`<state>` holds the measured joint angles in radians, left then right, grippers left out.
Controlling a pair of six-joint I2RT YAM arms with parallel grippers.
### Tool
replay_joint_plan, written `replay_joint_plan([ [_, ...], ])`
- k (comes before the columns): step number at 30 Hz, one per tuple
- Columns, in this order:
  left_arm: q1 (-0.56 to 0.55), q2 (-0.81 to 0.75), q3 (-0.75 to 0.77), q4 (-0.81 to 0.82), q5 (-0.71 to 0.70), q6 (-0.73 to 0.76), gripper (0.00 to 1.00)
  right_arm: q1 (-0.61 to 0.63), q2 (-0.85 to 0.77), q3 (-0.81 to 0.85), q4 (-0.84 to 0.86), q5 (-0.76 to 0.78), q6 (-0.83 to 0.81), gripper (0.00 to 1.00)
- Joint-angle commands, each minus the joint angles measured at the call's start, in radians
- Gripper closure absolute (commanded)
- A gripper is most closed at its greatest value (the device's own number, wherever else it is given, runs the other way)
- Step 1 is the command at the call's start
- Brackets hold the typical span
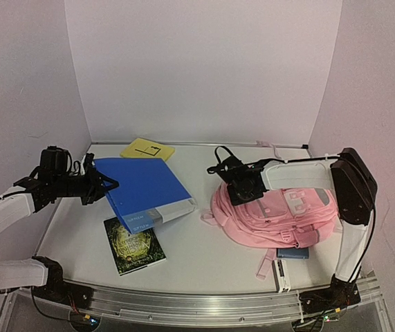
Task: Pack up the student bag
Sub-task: Pick up the files from the center of the board.
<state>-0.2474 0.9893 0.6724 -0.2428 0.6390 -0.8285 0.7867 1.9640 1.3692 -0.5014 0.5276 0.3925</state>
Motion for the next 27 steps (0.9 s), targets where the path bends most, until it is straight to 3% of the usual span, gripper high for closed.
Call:
replay_joint_plan([
  [1,0.003,0.010,0.027,0.074,0.112,0.028,1.00,-0.009,-0.009,0.059,-0.036,0.016,0.001,1.00],
  [16,0.003,0.039,0.006,0.221,0.329,-0.064,1.00,-0.007,-0.225,0.224,-0.025,-0.354,-0.002,1.00],
  [21,0.002,0.040,-0.029,0.382,0.403,-0.190,1.00,-0.008,-0.242,0.235,-0.006,-0.392,0.006,1.00],
  [27,0.003,-0.020,0.032,0.344,0.443,-0.231,1.00,-0.011,-0.241,0.235,0.008,-0.384,0.015,1.00],
])
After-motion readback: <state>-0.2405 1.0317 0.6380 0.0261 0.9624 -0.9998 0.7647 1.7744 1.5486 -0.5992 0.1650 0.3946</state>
